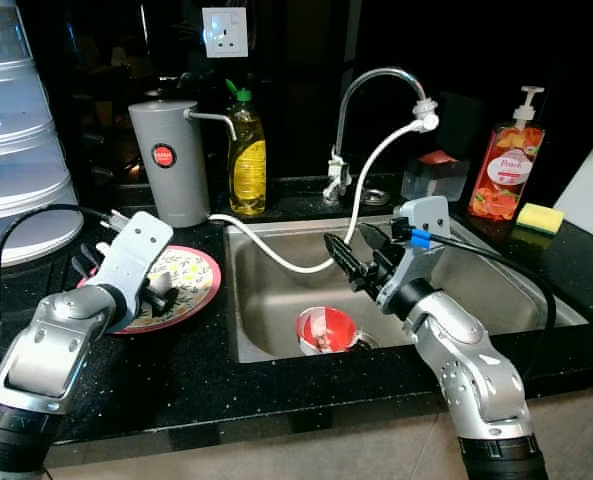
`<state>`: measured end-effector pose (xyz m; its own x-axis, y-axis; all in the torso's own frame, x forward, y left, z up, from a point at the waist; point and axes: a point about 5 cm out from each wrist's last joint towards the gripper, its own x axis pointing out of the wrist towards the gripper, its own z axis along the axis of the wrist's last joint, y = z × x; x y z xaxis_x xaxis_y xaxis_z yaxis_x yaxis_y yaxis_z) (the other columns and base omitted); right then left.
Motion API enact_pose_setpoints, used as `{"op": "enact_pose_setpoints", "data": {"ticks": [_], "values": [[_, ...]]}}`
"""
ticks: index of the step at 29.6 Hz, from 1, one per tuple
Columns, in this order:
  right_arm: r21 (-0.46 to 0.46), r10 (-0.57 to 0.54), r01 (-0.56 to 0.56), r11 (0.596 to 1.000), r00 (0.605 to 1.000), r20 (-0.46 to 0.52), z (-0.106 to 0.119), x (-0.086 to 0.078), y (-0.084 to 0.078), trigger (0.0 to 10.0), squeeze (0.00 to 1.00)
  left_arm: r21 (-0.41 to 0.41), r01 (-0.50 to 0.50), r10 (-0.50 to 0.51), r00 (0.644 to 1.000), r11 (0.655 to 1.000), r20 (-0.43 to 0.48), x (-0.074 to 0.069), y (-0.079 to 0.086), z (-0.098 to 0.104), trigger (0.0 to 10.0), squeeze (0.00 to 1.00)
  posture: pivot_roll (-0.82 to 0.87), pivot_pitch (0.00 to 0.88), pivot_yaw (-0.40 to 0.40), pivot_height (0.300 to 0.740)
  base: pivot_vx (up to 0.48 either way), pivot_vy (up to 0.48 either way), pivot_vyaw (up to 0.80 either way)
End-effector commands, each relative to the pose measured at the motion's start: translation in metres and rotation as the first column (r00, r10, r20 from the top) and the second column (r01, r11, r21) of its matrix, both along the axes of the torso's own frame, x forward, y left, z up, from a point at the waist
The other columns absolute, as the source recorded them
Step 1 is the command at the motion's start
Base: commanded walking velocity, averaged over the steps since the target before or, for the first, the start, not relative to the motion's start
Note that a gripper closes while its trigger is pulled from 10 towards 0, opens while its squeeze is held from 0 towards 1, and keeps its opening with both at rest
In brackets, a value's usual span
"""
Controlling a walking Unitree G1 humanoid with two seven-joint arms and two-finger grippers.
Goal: Kitchen organization
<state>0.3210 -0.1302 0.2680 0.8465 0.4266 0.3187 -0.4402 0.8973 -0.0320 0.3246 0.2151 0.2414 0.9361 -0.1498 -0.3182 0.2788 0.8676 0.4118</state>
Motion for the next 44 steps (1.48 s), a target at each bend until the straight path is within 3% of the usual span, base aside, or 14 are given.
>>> {"op": "enact_pose_setpoints", "data": {"ticks": [1, 10, 21, 22, 23, 24, 25, 26, 29, 30, 40, 44], "values": [[-0.001, -0.003, 0.003, 1.000, 1.000, 0.003, 0.001, 0.001, -0.001, 10.0, 0.00, 0.047, 0.000, 0.001, 1.000, 0.999, -0.019, -0.001, 0.005, -0.004, 10.0, 0.00, -0.01, 0.000, 0.015, 0.740, 0.000, 0.000, 0.00], [-0.003, -0.004, 0.004, 1.000, 1.000, 0.006, 0.001, 0.002, -0.001, 10.0, 0.00, 0.095, -0.010, 0.011, 1.000, 0.995, -0.014, 0.003, 0.009, -0.013, 10.0, 0.00, -0.02, 0.000, 0.013, 0.740, 0.000, 0.000, 0.00], [-0.004, -0.009, 0.009, 1.000, 1.000, 0.010, 0.002, 0.003, -0.003, 10.0, 0.00, 0.089, -0.030, 0.033, 0.999, 0.996, -0.025, 0.005, 0.010, -0.025, 10.0, 0.00, -0.02, 0.000, 0.012, 0.740, 0.000, 0.000, 0.00], [-0.005, -0.009, 0.009, 1.000, 1.000, 0.011, 0.002, 0.003, -0.003, 10.0, 0.00, 0.088, -0.029, 0.032, 0.999, 0.996, -0.025, 0.005, 0.011, -0.025, 9.3, 0.00, -0.02, 0.000, 0.012, 0.740, 0.000, 0.000, 0.00], [-0.005, -0.009, 0.009, 1.000, 1.000, 0.011, 0.002, 0.003, -0.003, 10.0, 0.00, 0.088, -0.029, 0.032, 0.999, 0.996, -0.025, 0.005, 0.011, -0.025, 9.3, 0.00, -0.02, 0.000, 0.012, 0.740, 0.000, 0.000, 0.00], [-0.004, -0.009, 0.010, 1.000, 1.000, 0.011, 0.002, 0.003, -0.003, 10.0, 0.00, 0.091, -0.026, 0.028, 0.999, 0.995, -0.024, 0.005, 0.010, -0.027, 5.3, 0.00, -0.02, 0.000, 0.012, 0.740, 0.000, 0.000, 0.00], [-0.004, -0.009, 0.010, 1.000, 1.000, 0.011, 0.002, 0.003, -0.003, 10.0, 0.00, 0.091, -0.026, 0.028, 0.999, 0.995, -0.024, 0.005, 0.010, -0.027, 5.3, 0.00, -0.02, 0.000, 0.012, 0.740, 0.000, 0.000, 0.00], [-0.004, -0.010, 0.010, 1.000, 1.000, 0.011, 0.002, 0.003, -0.003, 10.0, 0.00, 0.093, -0.023, 0.025, 0.999, 0.995, -0.022, 0.005, 0.010, -0.028, 4.2, 0.00, -0.02, 0.000, 0.012, 0.740, 0.000, 0.000, 0.00], [-0.004, -0.011, 0.011, 1.000, 1.000, 0.010, 0.002, 0.003, -0.003, 10.0, 0.00, 0.092, -0.019, 0.021, 1.000, 0.996, -0.022, 0.006, 0.010, -0.029, 3.5, 0.00, -0.02, 0.000, 0.012, 0.740, 0.000, 0.000, 0.00], [-0.004, -0.011, 0.011, 1.000, 1.000, 0.010, 0.002, 0.004, -0.003, 10.0, 0.00, 0.090, -0.015, 0.017, 1.000, 0.996, -0.023, 0.006, 0.009, -0.030, 0.4, 0.00, -0.03, 0.000, 0.011, 0.740, 0.000, 0.000, 0.00], [-0.006, -0.012, 0.012, 1.000, 1.000, 0.012, 0.003, 0.004, -0.004, 10.0, 0.00, 0.081, 0.003, -0.002, 1.000, 0.997, -0.008, 0.006, 0.007, -0.032, 0.0, 0.00, -0.03, 0.000, 0.006, 0.740, 0.000, 0.000, 0.00], [-0.005, -0.011, 0.011, 1.000, 1.000, 0.011, 0.003, 0.004, -0.004, 10.0, 0.00, 0.133, 0.018, -0.028, 0.997, 0.991, 0.074, 0.008, 0.005, -0.023, 0.0, 0.00, -0.03, 0.000, 0.006, 0.740, 0.000, 0.000, 0.00]]}}
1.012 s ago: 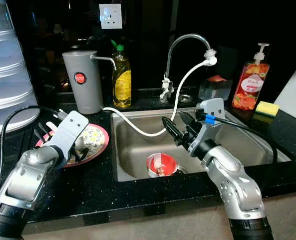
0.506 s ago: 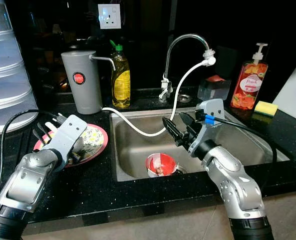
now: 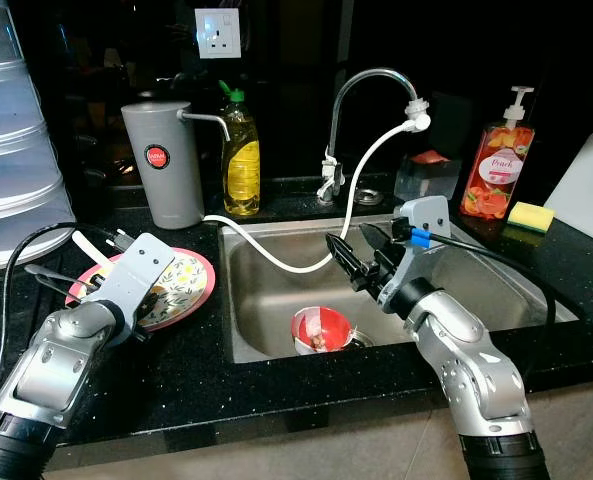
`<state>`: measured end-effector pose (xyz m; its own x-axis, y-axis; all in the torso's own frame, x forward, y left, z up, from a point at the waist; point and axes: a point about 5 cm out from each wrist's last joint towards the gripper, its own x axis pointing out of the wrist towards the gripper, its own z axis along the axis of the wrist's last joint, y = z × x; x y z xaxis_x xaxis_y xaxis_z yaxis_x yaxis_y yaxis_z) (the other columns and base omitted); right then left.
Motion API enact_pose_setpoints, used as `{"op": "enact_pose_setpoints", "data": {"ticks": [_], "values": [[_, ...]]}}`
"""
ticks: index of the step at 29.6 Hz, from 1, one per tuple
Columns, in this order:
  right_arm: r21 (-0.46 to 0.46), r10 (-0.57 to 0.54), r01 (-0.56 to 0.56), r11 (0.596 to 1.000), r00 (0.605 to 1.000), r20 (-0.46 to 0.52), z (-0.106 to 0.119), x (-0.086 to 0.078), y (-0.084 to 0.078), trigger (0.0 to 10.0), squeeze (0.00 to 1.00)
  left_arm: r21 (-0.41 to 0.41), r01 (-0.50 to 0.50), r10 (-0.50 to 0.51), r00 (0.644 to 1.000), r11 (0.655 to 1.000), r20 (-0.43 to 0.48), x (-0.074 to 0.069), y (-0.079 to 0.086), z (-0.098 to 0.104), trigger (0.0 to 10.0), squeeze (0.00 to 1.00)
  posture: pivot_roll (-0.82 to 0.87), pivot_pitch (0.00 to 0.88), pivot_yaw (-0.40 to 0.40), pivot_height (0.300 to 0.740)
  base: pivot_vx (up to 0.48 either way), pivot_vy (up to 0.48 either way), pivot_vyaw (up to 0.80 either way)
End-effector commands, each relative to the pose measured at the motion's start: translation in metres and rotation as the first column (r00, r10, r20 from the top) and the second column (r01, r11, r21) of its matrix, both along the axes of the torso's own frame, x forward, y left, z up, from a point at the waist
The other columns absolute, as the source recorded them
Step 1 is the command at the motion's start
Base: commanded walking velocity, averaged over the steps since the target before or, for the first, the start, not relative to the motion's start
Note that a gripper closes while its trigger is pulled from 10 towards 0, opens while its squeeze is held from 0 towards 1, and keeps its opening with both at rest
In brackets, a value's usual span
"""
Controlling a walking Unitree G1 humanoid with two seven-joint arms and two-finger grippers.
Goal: Kitchen organization
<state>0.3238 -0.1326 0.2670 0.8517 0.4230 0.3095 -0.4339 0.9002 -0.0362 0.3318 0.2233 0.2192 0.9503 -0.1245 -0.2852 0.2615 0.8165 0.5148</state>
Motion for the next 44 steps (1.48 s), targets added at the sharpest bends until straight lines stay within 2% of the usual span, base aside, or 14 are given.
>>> {"op": "enact_pose_setpoints", "data": {"ticks": [1, 2, 3, 4, 8, 19, 24, 29, 32, 33, 36, 39, 41, 44], "values": [[0.003, -0.004, 0.004, 1.000, 1.000, 0.018, 0.004, 0.001, -0.001, 10.0, 0.00, 0.027, 0.016, -0.017, 1.000, 1.000, 0.024, 0.001, -0.004, -0.001, 0.0, 0.00, -0.03, 0.000, 0.006, 0.740, 0.000, 0.000, 0.00], [0.003, -0.004, 0.004, 1.000, 1.000, 0.018, 0.004, 0.001, -0.001, 10.0, 0.00, 0.028, 0.024, -0.026, 0.998, 0.999, 0.057, 0.002, -0.006, 0.004, 0.0, 0.00, -0.03, 0.000, 0.005, 0.740, 0.000, 0.000, 0.00], [0.004, -0.004, 0.004, 1.000, 1.000, 0.018, 0.004, 0.001, -0.001, 10.0, 0.00, 0.034, 0.028, -0.031, 0.994, 0.999, 0.102, 0.003, -0.008, 0.010, 3.2, 0.00, -0.03, 0.000, 0.006, 0.740, 0.000, 0.000, 0.00], [0.005, -0.004, 0.004, 1.000, 1.000, 0.018, 0.004, 0.001, -0.001, 10.0, 0.00, 0.033, 0.026, -0.031, 0.990, 0.999, 0.138, 0.004, -0.009, 0.016, 10.0, 0.00, -0.03, 0.000, 0.006, 0.740, 0.000, 0.000, 0.00], [0.009, -0.009, 0.009, 1.000, 1.000, 0.019, 0.005, 0.002, -0.002, 10.0, 0.00, 0.084, 0.003, -0.029, 0.951, 0.996, 0.306, 0.006, -0.012, 0.041, 10.0, 0.00, -0.02, 0.000, 0.004, 0.740, 0.000, 0.000, 0.00], [0.034, 0.013, -0.014, 0.999, 0.999, 0.039, 0.012, 0.001, -0.001, 10.0, 0.00, 0.258, 0.102, -0.209, 0.878, 0.961, 0.431, -0.002, -0.032, 0.058, 10.0, 0.00, -0.02, 0.000, 0.000, 0.740, 0.000, 0.000, 0.00], [0.140, 0.130, -0.139, 0.980, 0.989, 0.076, 0.030, -0.003, 0.004, 10.0, 0.00, 0.462, 0.268, -0.472, 0.781, 0.845, 0.409, -0.005, -0.066, 0.054, 10.0, 0.00, 0.00, 0.000, -0.021, 0.740, 0.000, 0.000, 0.00], [0.161, 0.133, -0.143, 0.976, 0.989, 0.071, 0.031, -0.002, 0.004, 10.0, 0.00, 0.486, 0.338, -0.546, 0.740, 0.806, 0.392, -0.008, -0.082, 0.050, 10.0, 0.00, -0.01, 0.000, -0.027, 0.740, 0.000, 0.000, 0.00], [0.191, 0.146, -0.158, 0.969, 0.987, 0.073, 0.036, 0.000, 0.004, 10.0, 0.00, 0.556, 0.398, -0.640, 0.684, 0.729, 0.350, -0.010, -0.099, 0.041, 10.0, 0.00, -0.01, 0.000, -0.028, 0.740, 0.000, 0.000, 0.00], [0.191, 0.146, -0.158, 0.969, 0.987, 0.073, 0.036, 0.000, 0.004, 10.0, 0.00, 0.556, 0.398, -0.640, 0.684, 0.729, 0.350, -0.010, -0.099, 0.041, 10.0, 0.00, -0.01, 0.000, -0.028, 0.740, 0.000, 0.000, 0.00], [0.165, 0.190, -0.202, 0.965, 0.978, 0.086, 0.037, -0.002, 0.008, 10.0, 0.00, 0.637, 0.425, -0.713, 0.634, 0.644, 0.298, -0.010, -0.109, 0.033, 10.0, 0.00, -0.02, 0.000, -0.023, 0.740, 0.000, 0.000, 0.00], [0.154, 0.220, -0.232, 0.960, 0.971, 0.090, 0.038, -0.004, 0.010, 10.0, 0.00, 0.663, 0.432, -0.740, 0.609, 0.612, 0.286, -0.010, -0.112, 0.032, 10.0, 0.00, -0.02, 0.000, -0.022, 0.740, 0.000, 0.000, 0.00], [0.200, 0.312, -0.323, 0.925, 0.946, 0.084, 0.041, -0.009, 0.015, 10.0, 0.00, 0.712, 0.426, -0.782, 0.556, 0.559, 0.281, -0.010, -0.121, 0.034, 10.0, 0.00, -0.02, 0.000, -0.019, 0.740, 0.000, 0.000, 0.00], [0.247, 0.361, -0.371, 0.895, 0.929, 0.083, 0.044, -0.011, 0.016, 10.0, 0.00, 0.743, 0.409, -0.809, 0.505, 0.530, 0.299, -0.010, -0.129, 0.037, 10.0, 0.00, -0.03, 0.000, -0.017, 0.740, 0.000, 0.000, 0.00]]}}
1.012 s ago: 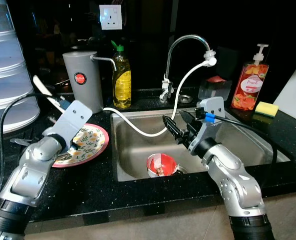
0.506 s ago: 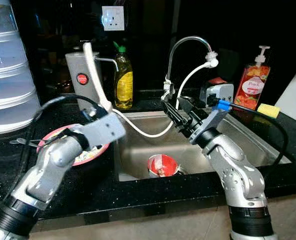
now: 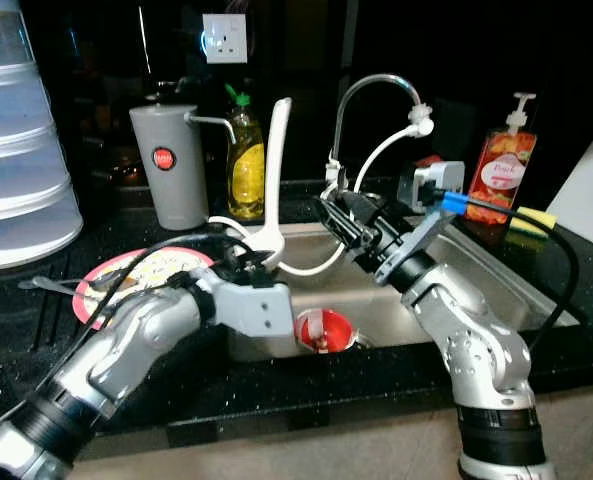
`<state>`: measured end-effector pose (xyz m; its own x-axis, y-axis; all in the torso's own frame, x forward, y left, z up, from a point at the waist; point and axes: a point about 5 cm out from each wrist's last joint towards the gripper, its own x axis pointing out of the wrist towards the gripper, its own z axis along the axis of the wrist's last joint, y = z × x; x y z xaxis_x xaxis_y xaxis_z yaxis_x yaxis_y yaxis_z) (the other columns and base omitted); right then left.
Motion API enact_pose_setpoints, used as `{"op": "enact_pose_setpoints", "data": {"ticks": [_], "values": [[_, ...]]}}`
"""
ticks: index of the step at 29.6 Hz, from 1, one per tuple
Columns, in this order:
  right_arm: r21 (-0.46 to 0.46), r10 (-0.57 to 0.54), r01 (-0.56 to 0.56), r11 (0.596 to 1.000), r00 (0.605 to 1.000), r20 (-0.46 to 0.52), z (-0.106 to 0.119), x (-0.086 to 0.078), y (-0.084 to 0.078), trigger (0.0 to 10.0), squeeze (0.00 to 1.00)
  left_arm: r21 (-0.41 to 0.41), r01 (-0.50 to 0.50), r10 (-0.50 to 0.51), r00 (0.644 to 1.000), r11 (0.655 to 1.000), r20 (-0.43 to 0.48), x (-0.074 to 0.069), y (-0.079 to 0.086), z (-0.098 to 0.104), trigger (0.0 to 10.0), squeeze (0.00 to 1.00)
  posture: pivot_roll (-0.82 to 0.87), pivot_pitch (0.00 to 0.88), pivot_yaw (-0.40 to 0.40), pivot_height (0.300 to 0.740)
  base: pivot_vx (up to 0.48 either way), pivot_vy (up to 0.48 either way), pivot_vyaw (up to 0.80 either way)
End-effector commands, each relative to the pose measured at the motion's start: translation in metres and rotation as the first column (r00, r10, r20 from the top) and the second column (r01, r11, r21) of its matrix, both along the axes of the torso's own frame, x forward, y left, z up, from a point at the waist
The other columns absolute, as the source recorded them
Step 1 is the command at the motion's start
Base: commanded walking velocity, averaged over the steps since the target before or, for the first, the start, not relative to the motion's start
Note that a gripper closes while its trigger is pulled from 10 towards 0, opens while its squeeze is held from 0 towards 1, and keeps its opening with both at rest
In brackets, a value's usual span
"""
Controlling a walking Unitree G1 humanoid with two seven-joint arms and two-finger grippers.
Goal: Kitchen organization
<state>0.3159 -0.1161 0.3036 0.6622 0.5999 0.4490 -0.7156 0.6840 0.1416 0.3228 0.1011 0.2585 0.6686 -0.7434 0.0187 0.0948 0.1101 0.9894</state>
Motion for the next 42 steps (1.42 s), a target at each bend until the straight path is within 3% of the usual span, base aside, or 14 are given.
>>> {"op": "enact_pose_setpoints", "data": {"ticks": [1, 19, 42], "values": [[0.027, 0.029, -0.029, 0.999, 0.999, 0.013, 0.007, -0.003, -0.001, 10.0, 0.00, 0.017, 0.029, -0.030, 0.999, 0.999, 0.023, -0.001, -0.007, -0.003, 10.0, 0.00, -0.03, 0.000, -0.017, 0.740, 0.000, 0.000, 0.00], [0.116, 0.031, -0.017, 0.993, 0.993, -0.116, 0.007, 0.015, -0.007, 10.0, 0.00, 0.062, 0.206, -0.213, 0.965, 0.977, 0.152, -0.011, -0.039, 0.007, 10.0, 0.00, -0.04, 0.000, -0.026, 0.740, 0.000, 0.000, 0.00], [0.145, 0.040, -0.022, 0.989, 0.991, -0.126, 0.017, 0.023, -0.013, 10.0, 0.00, 0.079, 0.210, -0.220, 0.964, 0.975, 0.151, -0.006, -0.036, 0.002, 10.0, 0.00, -0.04, 0.000, -0.035, 0.740, 0.000, 0.000, 0.00]]}}
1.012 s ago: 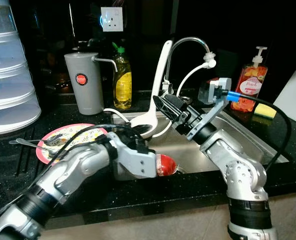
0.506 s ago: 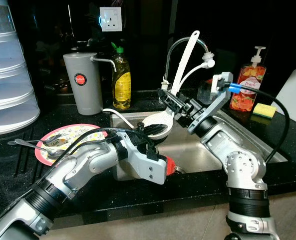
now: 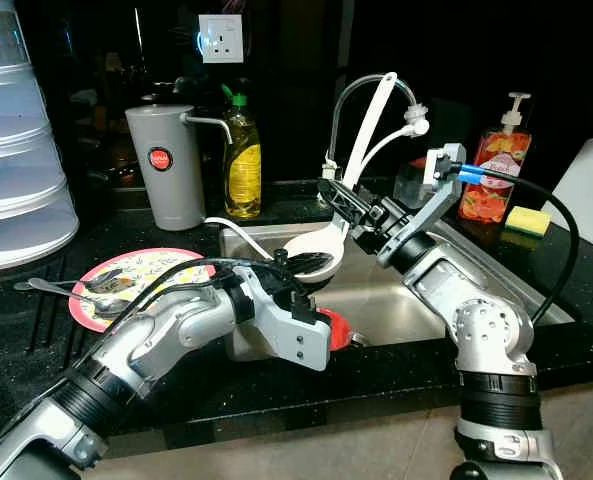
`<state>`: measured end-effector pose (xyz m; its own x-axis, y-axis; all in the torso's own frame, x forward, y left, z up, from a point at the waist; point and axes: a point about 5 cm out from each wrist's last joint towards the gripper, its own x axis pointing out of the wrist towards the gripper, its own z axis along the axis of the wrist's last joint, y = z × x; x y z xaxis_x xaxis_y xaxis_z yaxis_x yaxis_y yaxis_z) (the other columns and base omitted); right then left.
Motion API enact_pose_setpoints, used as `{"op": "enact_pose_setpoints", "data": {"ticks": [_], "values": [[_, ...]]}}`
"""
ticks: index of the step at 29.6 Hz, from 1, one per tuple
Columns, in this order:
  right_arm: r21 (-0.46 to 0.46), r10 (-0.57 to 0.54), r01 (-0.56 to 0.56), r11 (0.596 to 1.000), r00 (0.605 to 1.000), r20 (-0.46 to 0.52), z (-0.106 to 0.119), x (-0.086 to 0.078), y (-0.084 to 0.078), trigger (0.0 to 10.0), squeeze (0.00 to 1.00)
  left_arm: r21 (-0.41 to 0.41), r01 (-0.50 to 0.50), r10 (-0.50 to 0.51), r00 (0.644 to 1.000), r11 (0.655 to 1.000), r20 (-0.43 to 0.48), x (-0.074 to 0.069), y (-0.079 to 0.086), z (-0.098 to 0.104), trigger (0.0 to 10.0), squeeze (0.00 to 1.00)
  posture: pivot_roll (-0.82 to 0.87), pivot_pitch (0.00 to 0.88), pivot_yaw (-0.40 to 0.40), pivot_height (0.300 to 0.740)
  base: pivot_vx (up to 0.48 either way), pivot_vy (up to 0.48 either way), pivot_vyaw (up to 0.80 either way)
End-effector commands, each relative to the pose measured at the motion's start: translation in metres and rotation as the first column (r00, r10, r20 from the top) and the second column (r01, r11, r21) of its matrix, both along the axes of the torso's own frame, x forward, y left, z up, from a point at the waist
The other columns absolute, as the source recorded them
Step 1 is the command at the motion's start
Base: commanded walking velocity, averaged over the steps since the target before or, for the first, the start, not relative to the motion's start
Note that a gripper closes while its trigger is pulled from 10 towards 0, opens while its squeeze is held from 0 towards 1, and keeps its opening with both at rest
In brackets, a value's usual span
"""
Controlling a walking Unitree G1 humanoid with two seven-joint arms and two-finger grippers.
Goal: Kitchen organization
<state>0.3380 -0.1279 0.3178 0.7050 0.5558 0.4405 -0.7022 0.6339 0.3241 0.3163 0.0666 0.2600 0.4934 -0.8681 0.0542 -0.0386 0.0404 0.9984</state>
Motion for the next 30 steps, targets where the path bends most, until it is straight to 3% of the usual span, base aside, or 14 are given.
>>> {"op": "enact_pose_setpoints", "data": {"ticks": [1, 7, 8, 9, 10, 30], "values": [[0.008, 0.006, -0.006, 1.000, 1.000, -0.001, 0.0031, 0.0010, -0.0009, 10.0, 0.00, -0.001, 0.009, -0.009, 1.000, 1.000, 0.011, 0.0003, -0.0017, 0.0008, 10.0, 0.00, -0.04, 0.000, -0.035, 0.740, 0.000, 0.000, 0.00], [0.012, 0.007, -0.007, 1.000, 1.000, -0.004, 0.0035, 0.0018, -0.0006, 10.0, 0.00, -0.001, 0.007, -0.007, 1.000, 1.000, 0.011, 0.0006, -0.0014, 0.0007, 10.0, 0.00, -0.03, 0.000, -0.037, 0.740, 0.000, 0.000, 0.00], [0.013, 0.007, -0.007, 1.000, 1.000, -0.004, 0.0036, 0.0020, -0.0006, 7.8, 0.00, -0.001, 0.006, -0.006, 1.000, 1.000, 0.011, 0.0007, -0.0013, 0.0006, 10.0, 0.00, -0.03, 0.000, -0.037, 0.740, 0.000, 0.000, 0.00], [0.015, 0.005, -0.005, 1.000, 1.000, -0.004, 0.0040, 0.0022, -0.0009, 4.5, 0.00, -0.001, 0.006, -0.006, 1.000, 1.000, 0.011, 0.0007, -0.0014, 0.0008, 10.0, 0.00, -0.03, 0.000, -0.039, 0.740, 0.000, 0.000, 0.00], [0.017, 0.005, -0.005, 1.000, 1.000, -0.002, 0.0042, 0.0022, -0.0010, 0.0, 0.00, -0.002, 0.006, -0.006, 1.000, 1.000, 0.011, 0.0006, -0.0014, 0.0009, 10.0, 0.00, -0.03, 0.000, -0.040, 0.740, 0.000, 0.000, 0.00], [0.040, 0.017, -0.017, 0.999, 1.000, 0.012, 0.0076, 0.0016, -0.0007, 0.0, 0.00, -0.012, -0.009, 0.009, 1.000, 1.000, 0.011, 0.0022, -0.0001, 0.0015, 10.0, 0.00, -0.04, 0.000, -0.049, 0.740, 0.000, 0.000, 0.00]]}}
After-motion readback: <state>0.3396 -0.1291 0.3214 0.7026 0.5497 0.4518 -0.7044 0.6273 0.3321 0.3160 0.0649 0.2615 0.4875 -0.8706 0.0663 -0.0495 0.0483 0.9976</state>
